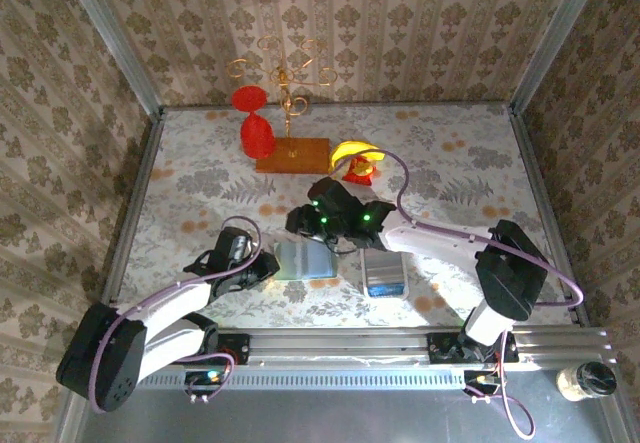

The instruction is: Put the credit cards into the card holder

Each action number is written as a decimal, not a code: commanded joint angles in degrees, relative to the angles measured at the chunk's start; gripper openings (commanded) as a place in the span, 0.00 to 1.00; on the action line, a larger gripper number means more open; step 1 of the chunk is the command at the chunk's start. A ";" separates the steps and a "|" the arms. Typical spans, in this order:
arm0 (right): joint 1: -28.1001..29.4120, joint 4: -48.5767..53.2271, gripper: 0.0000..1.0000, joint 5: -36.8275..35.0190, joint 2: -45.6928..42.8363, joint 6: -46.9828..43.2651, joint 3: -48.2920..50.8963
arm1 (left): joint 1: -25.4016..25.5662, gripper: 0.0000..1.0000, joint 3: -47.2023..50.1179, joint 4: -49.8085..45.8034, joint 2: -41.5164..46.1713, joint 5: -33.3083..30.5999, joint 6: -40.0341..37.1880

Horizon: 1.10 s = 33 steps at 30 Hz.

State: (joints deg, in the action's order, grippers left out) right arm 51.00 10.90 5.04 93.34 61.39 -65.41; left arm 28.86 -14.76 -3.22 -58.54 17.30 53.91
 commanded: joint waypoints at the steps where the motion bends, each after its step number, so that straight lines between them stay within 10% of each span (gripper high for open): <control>1: -1.48 7.71 0.46 -3.71 -5.64 -6.58 1.47 | 0.35 0.31 -1.91 -9.31 4.95 -4.12 -2.15; 20: -4.42 40.13 0.84 -8.10 -45.22 -102.81 7.49 | -0.74 0.50 -11.56 -20.56 12.93 -9.90 -9.26; 25: -1.24 49.84 0.86 -11.02 -44.17 -113.67 13.51 | -0.74 0.50 -12.05 -19.06 12.84 -8.47 -9.19; 33: 4.18 31.07 0.82 -12.42 -41.66 -114.91 25.44 | -0.82 0.43 -10.62 -17.82 12.40 -7.10 -7.96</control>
State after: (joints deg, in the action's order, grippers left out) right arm 54.15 49.80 -5.17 51.24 -50.22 -41.23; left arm 28.42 -25.52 -22.28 -46.37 8.86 46.28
